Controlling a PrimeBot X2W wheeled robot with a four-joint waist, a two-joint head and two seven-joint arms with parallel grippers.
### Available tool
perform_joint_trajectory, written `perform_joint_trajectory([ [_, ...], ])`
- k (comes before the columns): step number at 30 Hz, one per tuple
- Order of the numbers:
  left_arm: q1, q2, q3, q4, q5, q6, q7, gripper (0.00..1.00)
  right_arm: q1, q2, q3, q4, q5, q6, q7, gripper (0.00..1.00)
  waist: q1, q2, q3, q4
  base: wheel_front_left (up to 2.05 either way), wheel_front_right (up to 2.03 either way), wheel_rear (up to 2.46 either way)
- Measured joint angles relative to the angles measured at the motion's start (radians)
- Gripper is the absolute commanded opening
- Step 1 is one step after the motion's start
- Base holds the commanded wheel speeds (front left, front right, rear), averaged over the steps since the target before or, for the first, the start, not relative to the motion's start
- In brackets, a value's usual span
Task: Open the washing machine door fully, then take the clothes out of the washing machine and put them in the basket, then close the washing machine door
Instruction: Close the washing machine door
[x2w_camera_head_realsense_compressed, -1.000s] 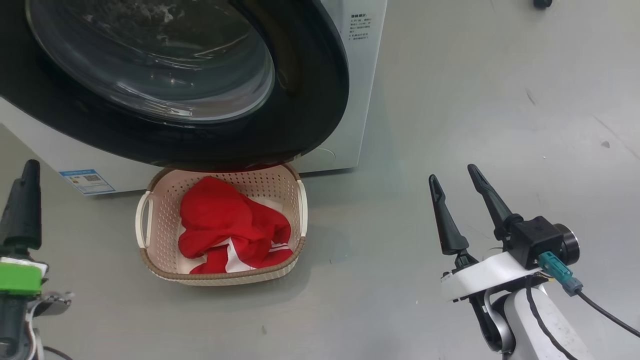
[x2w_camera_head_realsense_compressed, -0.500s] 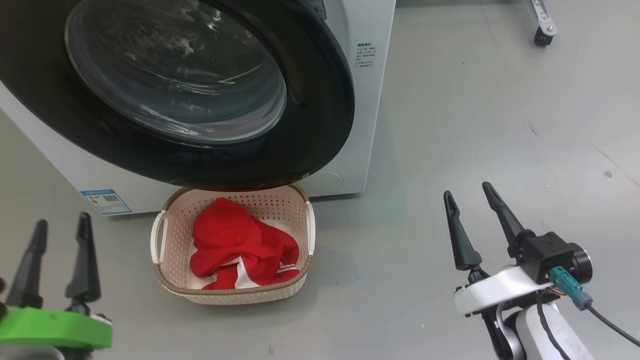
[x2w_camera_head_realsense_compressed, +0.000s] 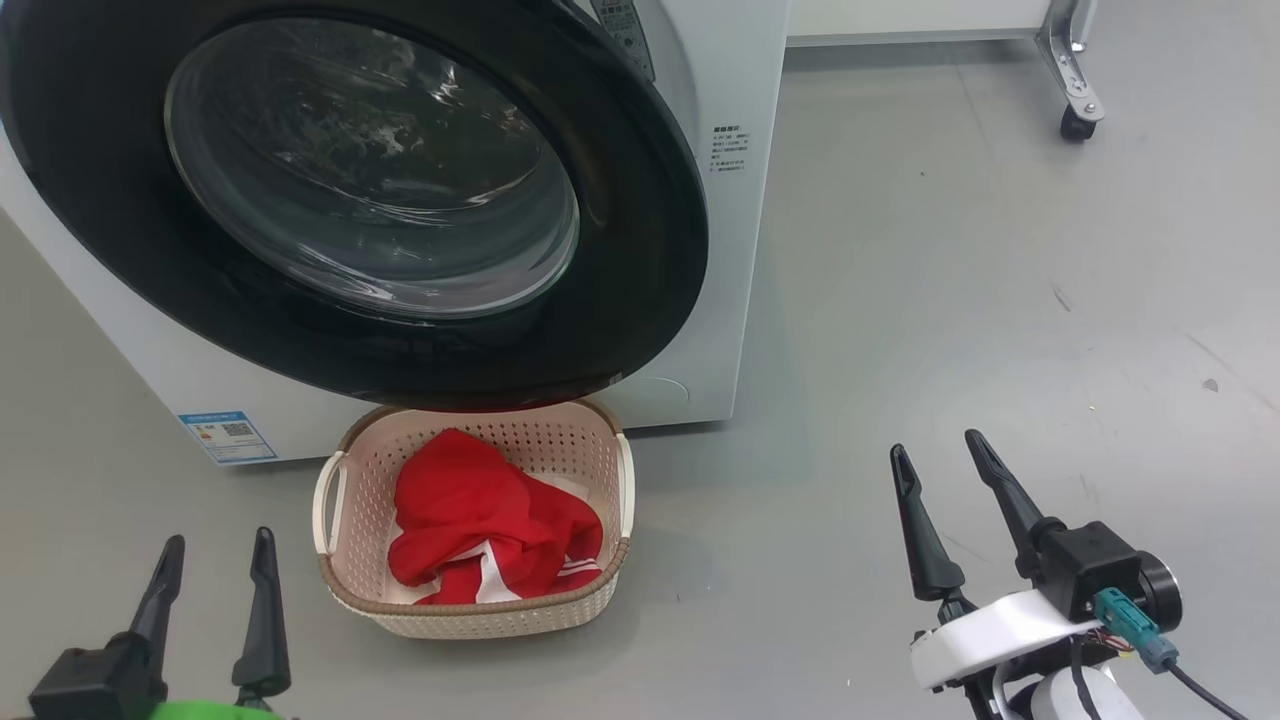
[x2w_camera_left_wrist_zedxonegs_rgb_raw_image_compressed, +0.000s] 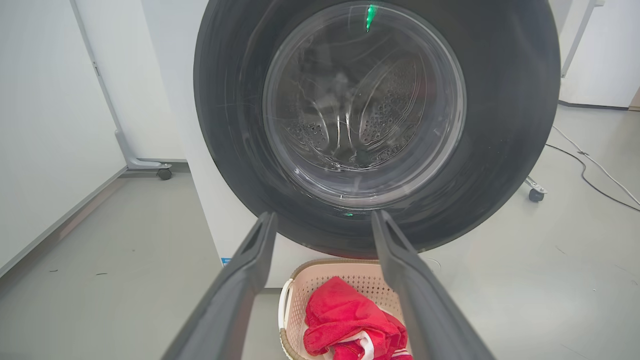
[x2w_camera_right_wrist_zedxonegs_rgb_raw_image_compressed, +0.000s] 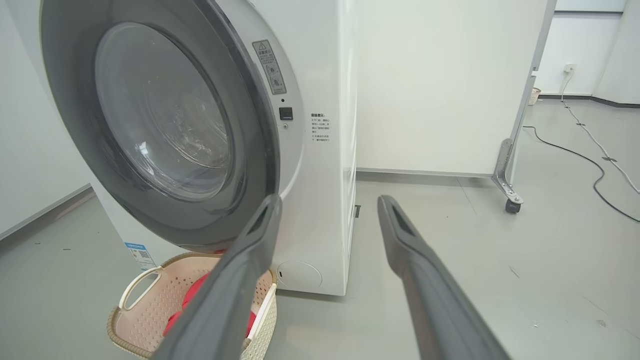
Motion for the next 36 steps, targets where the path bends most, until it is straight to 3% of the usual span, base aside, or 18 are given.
perform_joint_trajectory([
  [5, 0.012, -0.012, -0.021, 0.003, 0.014, 0.021, -0.014, 1.00, 0.024, 0.007, -0.007, -0.002, 0.001, -0.016, 0.000, 1.00, 0.0000, 0.0000, -0.004, -0.003, 0.00, 0.00, 0.00],
  [15, 0.020, -0.036, -0.049, 0.013, 0.041, 0.052, -0.040, 1.00, 0.043, 0.008, -0.012, -0.012, 0.001, -0.017, 0.000, 1.00, 0.0000, 0.0000, -0.004, -0.008, 0.00, 0.00, 0.00],
  [36, 0.025, -0.042, -0.072, 0.018, 0.071, 0.071, -0.050, 1.00, 0.049, 0.014, -0.016, -0.023, 0.001, -0.016, 0.000, 1.00, 0.0000, 0.0000, -0.003, -0.009, 0.00, 0.00, 0.00],
])
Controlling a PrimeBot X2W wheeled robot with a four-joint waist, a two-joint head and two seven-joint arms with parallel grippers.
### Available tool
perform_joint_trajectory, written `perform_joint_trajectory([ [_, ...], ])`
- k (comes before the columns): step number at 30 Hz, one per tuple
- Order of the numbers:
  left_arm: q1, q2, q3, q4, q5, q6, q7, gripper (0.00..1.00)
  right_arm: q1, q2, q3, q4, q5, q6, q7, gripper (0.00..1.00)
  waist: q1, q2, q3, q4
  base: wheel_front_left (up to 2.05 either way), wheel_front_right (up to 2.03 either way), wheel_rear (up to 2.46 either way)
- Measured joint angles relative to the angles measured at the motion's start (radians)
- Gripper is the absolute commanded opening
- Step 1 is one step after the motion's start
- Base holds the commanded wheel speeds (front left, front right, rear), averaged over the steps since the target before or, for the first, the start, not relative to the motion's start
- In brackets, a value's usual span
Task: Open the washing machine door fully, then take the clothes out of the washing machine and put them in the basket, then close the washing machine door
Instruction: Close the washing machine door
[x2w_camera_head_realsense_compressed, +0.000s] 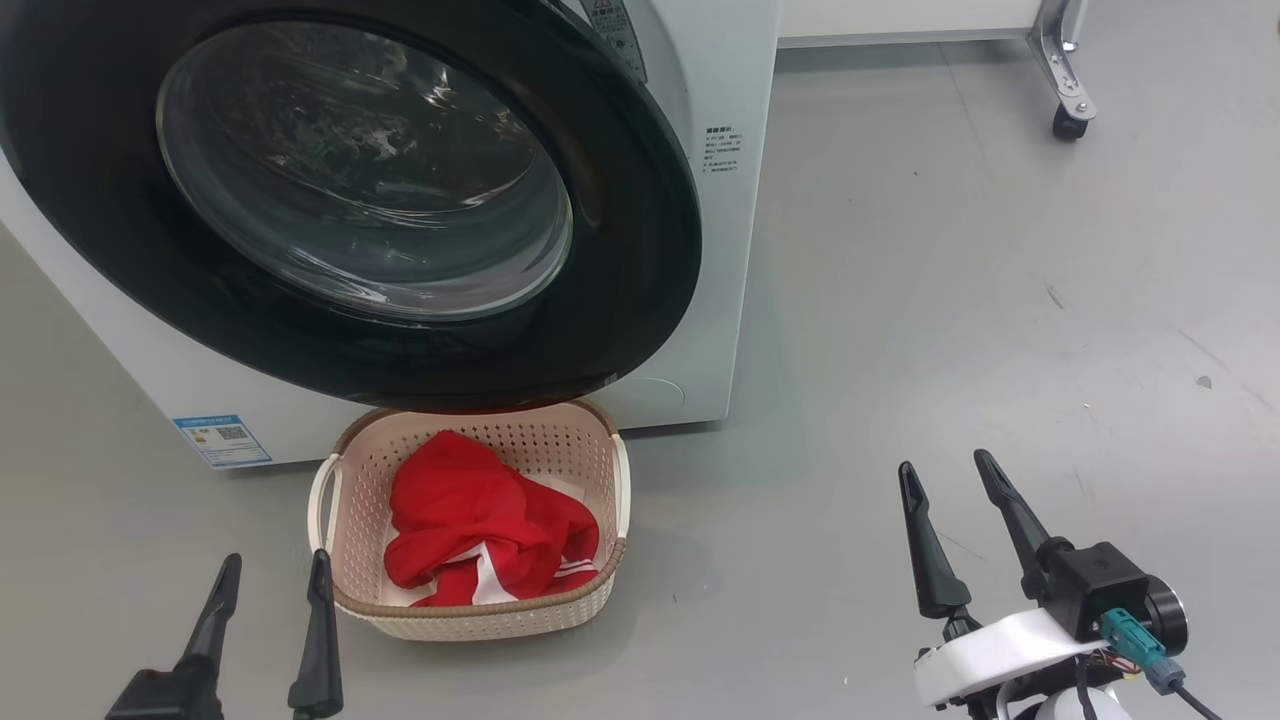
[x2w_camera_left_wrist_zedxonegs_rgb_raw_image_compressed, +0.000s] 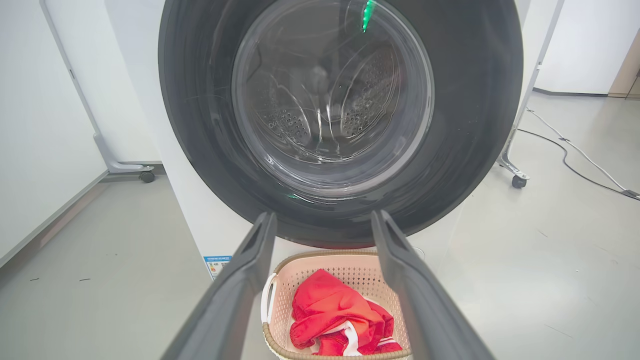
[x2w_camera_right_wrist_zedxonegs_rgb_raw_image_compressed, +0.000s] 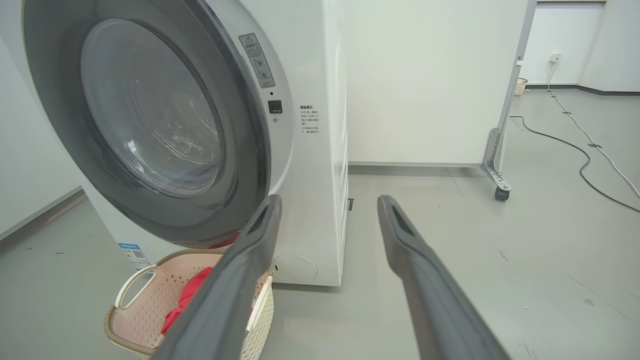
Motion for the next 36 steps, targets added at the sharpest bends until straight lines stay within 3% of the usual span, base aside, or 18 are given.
perform_joint_trajectory([
  [8, 0.000, 0.000, -0.007, 0.003, 0.004, 0.001, -0.003, 1.00, 0.000, 0.001, -0.002, 0.000, 0.000, 0.001, 0.000, 1.00, 0.0000, 0.0000, 0.000, 0.001, 0.00, 0.00, 0.00],
  [9, 0.000, 0.000, -0.007, 0.003, 0.004, 0.001, -0.003, 1.00, 0.000, 0.001, -0.002, 0.000, 0.000, 0.001, 0.000, 0.93, 0.0000, 0.0000, 0.000, 0.001, 0.00, 0.00, 0.00],
  [10, 0.000, 0.000, -0.008, 0.004, 0.004, 0.002, -0.003, 1.00, 0.000, 0.001, -0.003, 0.000, 0.000, 0.001, 0.000, 0.48, 0.0000, 0.0000, -0.001, 0.001, 0.00, 0.00, 0.00],
  [11, 0.000, 0.000, -0.009, 0.004, 0.004, 0.006, -0.003, 1.00, 0.000, 0.001, -0.003, 0.000, 0.000, 0.001, 0.000, 0.17, 0.0000, 0.0000, -0.001, 0.002, 0.00, 0.00, 0.00],
  [12, 0.000, 0.000, -0.010, 0.005, 0.004, 0.008, -0.003, 1.00, 0.000, 0.001, -0.003, 0.000, 0.000, 0.001, 0.000, 0.00, 0.0000, 0.0000, -0.002, 0.002, 0.00, 0.00, 0.00],
  [27, 0.004, -0.002, -0.031, 0.004, 0.034, 0.008, -0.003, 1.00, 0.001, -0.007, 0.007, 0.001, -0.006, 0.029, 0.000, 0.00, 0.0000, 0.0000, 0.000, 0.011, 0.00, 0.00, 0.00],
  [36, -0.001, -0.002, -0.066, -0.001, 0.046, 0.007, -0.003, 1.00, -0.024, -0.029, 0.011, 0.000, -0.018, 0.054, 0.000, 0.00, 0.0000, 0.0000, 0.023, 0.049, 0.00, 0.00, 0.00],
])
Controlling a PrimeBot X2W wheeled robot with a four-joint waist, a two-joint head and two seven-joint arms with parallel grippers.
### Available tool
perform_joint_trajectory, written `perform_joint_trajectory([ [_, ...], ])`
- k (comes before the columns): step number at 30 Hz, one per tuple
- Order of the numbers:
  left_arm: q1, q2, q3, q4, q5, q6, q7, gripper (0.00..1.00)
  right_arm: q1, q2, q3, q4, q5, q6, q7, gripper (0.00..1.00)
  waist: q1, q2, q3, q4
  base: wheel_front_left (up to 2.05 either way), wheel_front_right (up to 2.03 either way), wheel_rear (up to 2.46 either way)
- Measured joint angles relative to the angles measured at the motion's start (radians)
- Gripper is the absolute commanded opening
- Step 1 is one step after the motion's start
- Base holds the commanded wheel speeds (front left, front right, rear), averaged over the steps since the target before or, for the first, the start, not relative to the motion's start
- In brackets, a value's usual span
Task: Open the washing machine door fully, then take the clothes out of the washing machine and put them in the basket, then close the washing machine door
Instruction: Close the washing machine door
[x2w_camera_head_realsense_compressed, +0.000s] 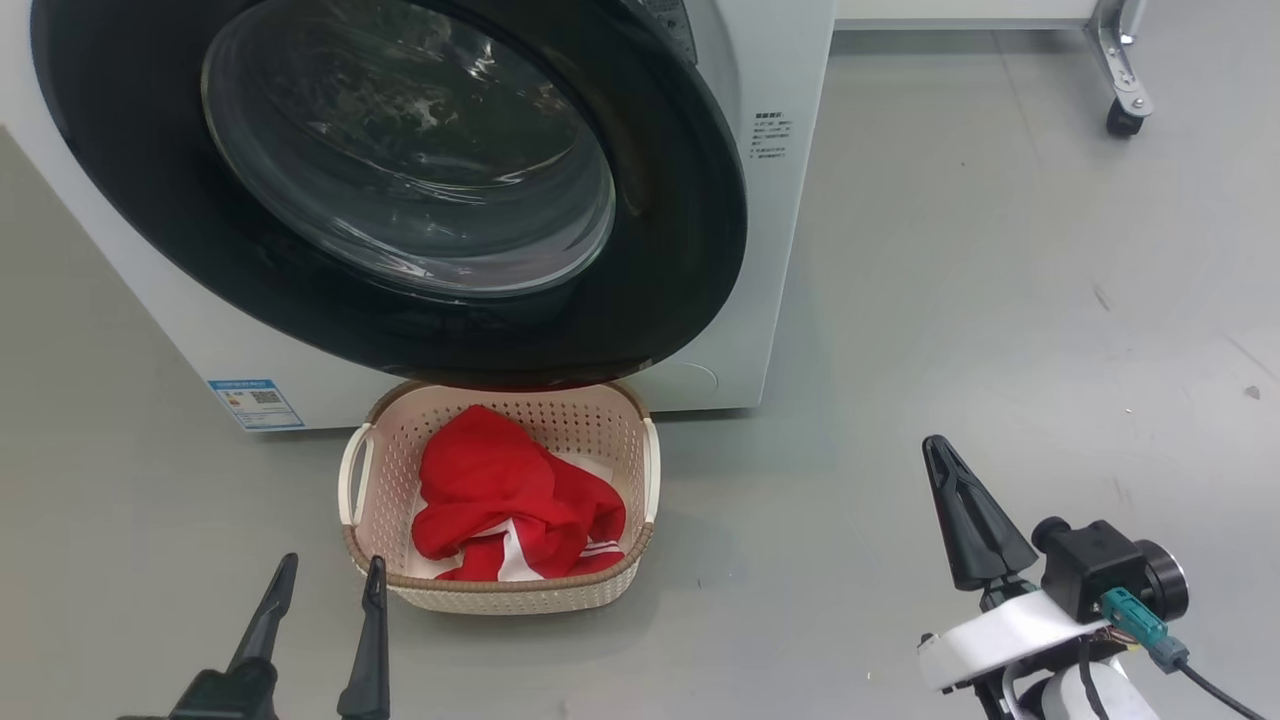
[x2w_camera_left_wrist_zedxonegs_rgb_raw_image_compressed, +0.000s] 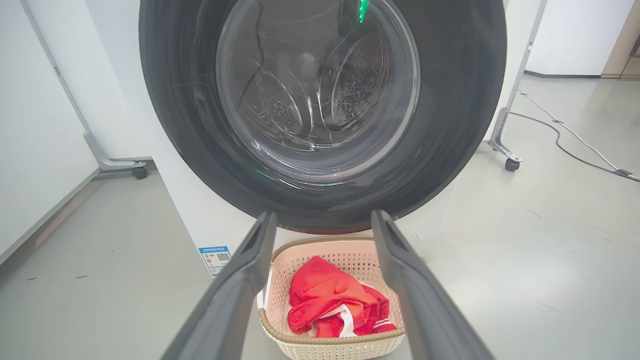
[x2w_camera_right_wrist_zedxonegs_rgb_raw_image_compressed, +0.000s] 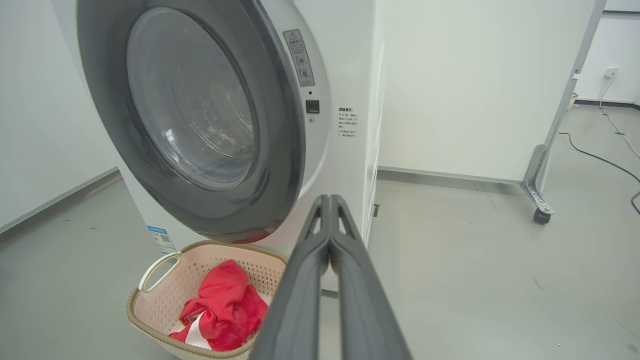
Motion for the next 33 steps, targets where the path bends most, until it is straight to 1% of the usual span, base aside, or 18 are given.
perform_joint_trajectory([
  [10, -0.047, -0.005, -0.015, -0.029, 0.008, -0.008, -0.006, 1.00, -0.131, -0.026, 0.020, -0.013, -0.014, 0.035, 0.004, 0.00, 0.0000, 0.0000, 0.049, 0.069, 0.00, 0.00, 0.00],
  [12, -0.061, -0.010, -0.019, -0.032, 0.008, -0.009, -0.009, 1.00, -0.168, -0.033, 0.022, -0.017, -0.020, 0.037, 0.010, 0.00, 0.0000, 0.0000, 0.063, 0.085, 0.00, 0.00, 0.00],
  [16, -0.083, -0.016, -0.026, -0.035, 0.008, -0.012, -0.011, 1.00, -0.253, -0.039, 0.022, -0.024, -0.020, 0.053, 0.021, 0.00, 0.0000, 0.0000, 0.093, 0.117, 0.00, 0.00, 0.00],
  [21, -0.111, -0.019, -0.040, -0.035, 0.007, -0.018, -0.019, 1.00, -0.365, -0.048, 0.020, -0.023, -0.026, 0.061, 0.044, 0.00, 0.0000, 0.0000, 0.131, 0.157, 0.00, 0.00, 0.00],
  [26, -0.140, -0.022, -0.048, -0.034, 0.007, -0.027, -0.023, 1.00, -0.440, -0.060, 0.021, 0.005, -0.025, 0.070, 0.081, 0.00, 0.0000, 0.0000, 0.170, 0.194, 0.00, 0.00, 0.00],
  [32, -0.171, -0.028, -0.054, -0.030, -0.003, -0.031, -0.032, 1.00, -0.513, -0.067, 0.019, 0.050, -0.024, 0.071, 0.116, 0.00, 0.0000, 0.0000, 0.217, 0.231, 0.00, 0.00, 0.00],
  [33, -0.181, -0.030, -0.058, -0.027, -0.005, -0.032, -0.039, 1.00, -0.532, -0.068, 0.017, 0.070, -0.020, 0.076, 0.125, 0.00, 0.0000, 0.0000, 0.233, 0.242, 0.00, 0.00, 0.00],
])
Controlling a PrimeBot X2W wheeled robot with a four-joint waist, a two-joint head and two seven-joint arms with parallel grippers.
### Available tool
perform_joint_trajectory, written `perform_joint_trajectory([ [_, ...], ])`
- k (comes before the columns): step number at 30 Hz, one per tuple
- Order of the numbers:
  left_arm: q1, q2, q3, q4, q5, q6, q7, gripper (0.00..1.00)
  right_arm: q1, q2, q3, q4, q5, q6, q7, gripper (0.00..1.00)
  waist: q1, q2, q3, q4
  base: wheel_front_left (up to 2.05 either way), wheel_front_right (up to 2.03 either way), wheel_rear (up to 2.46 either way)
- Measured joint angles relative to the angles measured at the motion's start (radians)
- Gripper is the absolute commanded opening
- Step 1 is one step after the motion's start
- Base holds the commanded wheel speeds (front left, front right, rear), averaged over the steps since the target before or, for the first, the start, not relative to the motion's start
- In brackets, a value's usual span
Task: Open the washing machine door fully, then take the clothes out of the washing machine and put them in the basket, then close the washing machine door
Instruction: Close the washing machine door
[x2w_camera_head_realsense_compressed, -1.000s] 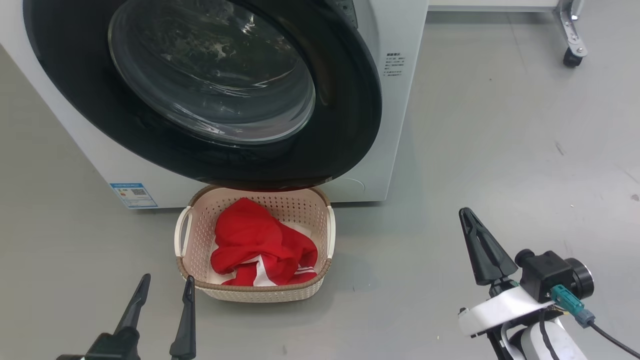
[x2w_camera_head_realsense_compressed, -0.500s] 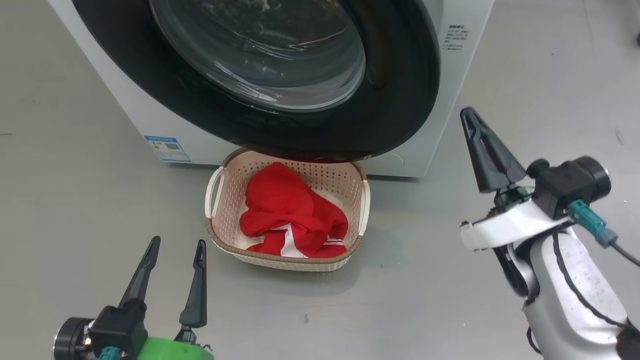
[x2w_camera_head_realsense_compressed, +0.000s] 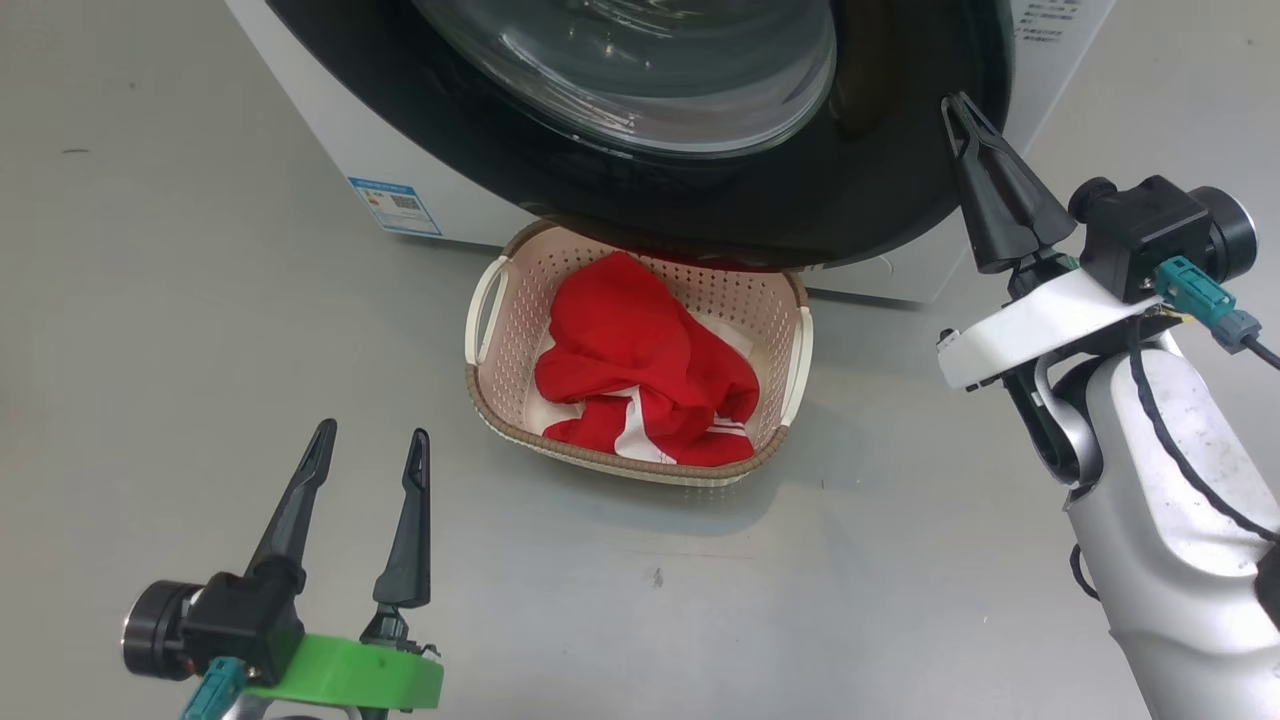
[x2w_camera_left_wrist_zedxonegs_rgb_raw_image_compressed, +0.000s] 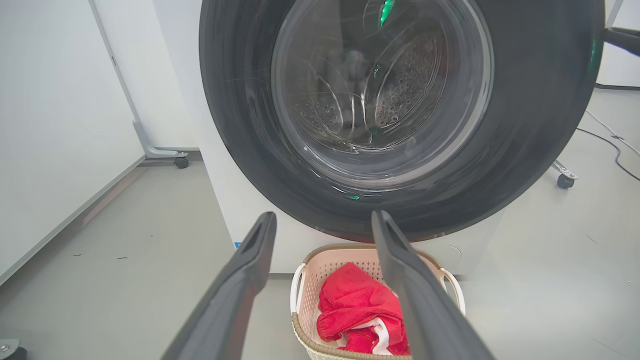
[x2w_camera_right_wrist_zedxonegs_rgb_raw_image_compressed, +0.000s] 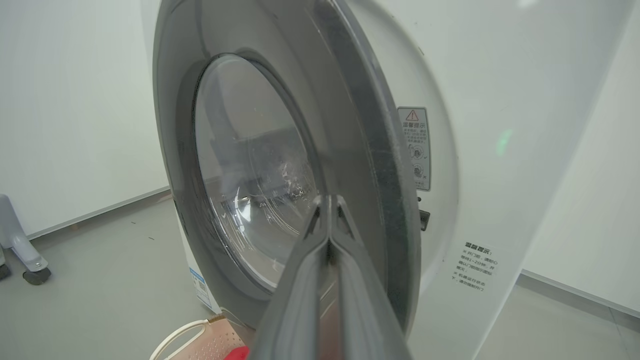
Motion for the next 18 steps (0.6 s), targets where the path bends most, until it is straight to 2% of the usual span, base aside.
perform_joint_trajectory([
  [9, -0.042, -0.007, -0.006, 0.029, -0.006, -0.006, -0.016, 1.00, -0.062, -0.014, -0.004, 0.089, 0.014, 0.003, 0.026, 0.00, 0.0000, 0.0000, 0.050, 0.034, 0.00, 0.00, 0.00],
  [18, -0.058, -0.015, -0.014, 0.057, -0.012, -0.010, -0.028, 1.00, -0.089, -0.023, -0.006, 0.152, 0.022, 0.010, 0.031, 0.00, 0.0000, 0.0000, 0.057, 0.041, 0.00, 0.00, 0.00],
])
